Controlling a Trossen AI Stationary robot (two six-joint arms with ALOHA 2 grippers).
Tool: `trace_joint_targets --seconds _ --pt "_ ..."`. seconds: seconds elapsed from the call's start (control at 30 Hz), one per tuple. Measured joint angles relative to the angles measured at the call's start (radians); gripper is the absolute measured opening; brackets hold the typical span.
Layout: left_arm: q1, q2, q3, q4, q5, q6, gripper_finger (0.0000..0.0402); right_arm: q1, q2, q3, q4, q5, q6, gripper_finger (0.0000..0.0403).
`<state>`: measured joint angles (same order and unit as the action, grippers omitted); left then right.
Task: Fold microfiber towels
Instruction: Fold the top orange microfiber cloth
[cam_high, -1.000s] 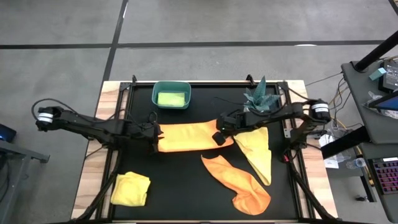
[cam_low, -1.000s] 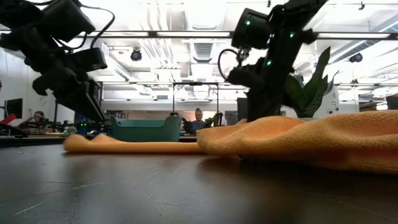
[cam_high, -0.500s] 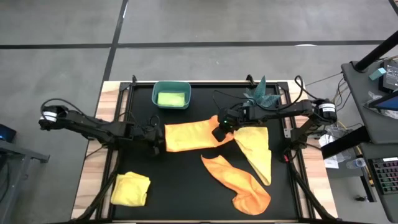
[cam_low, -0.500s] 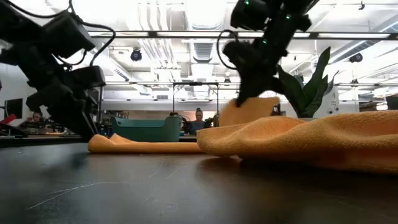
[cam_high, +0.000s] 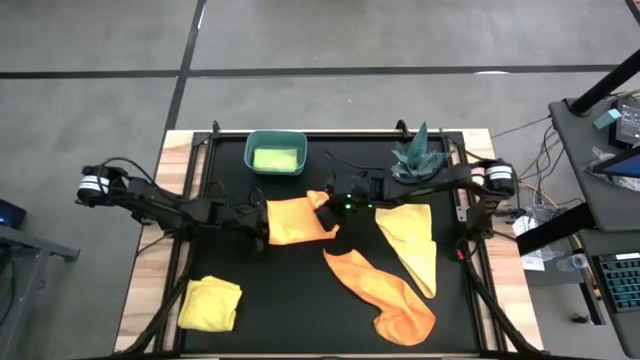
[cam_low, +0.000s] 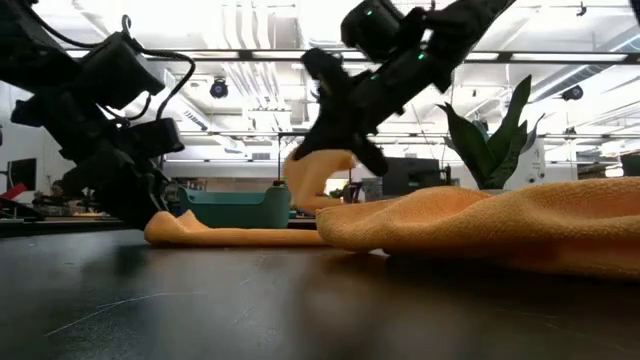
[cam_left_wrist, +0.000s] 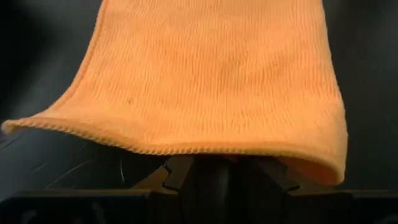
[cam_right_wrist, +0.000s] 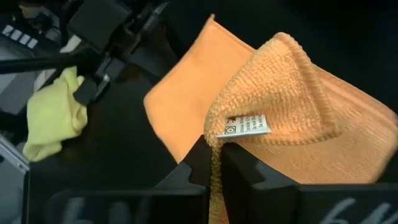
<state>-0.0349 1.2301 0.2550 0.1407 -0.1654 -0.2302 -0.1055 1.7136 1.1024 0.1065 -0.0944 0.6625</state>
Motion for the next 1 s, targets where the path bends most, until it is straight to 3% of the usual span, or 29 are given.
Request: trace_joint_targets --seconds 0.6,1.0 --pt "0.000 0.013 0.000 0.016 0.007 0.001 0.0095 0.000 0.305 0.304 0.023 0.000 -0.078 0.0013" --pt "0.000 0.013 -0.002 0.017 0.007 0.001 0.0095 0.000 0.378 0.396 0.002 0.010 -0.087 0.0023"
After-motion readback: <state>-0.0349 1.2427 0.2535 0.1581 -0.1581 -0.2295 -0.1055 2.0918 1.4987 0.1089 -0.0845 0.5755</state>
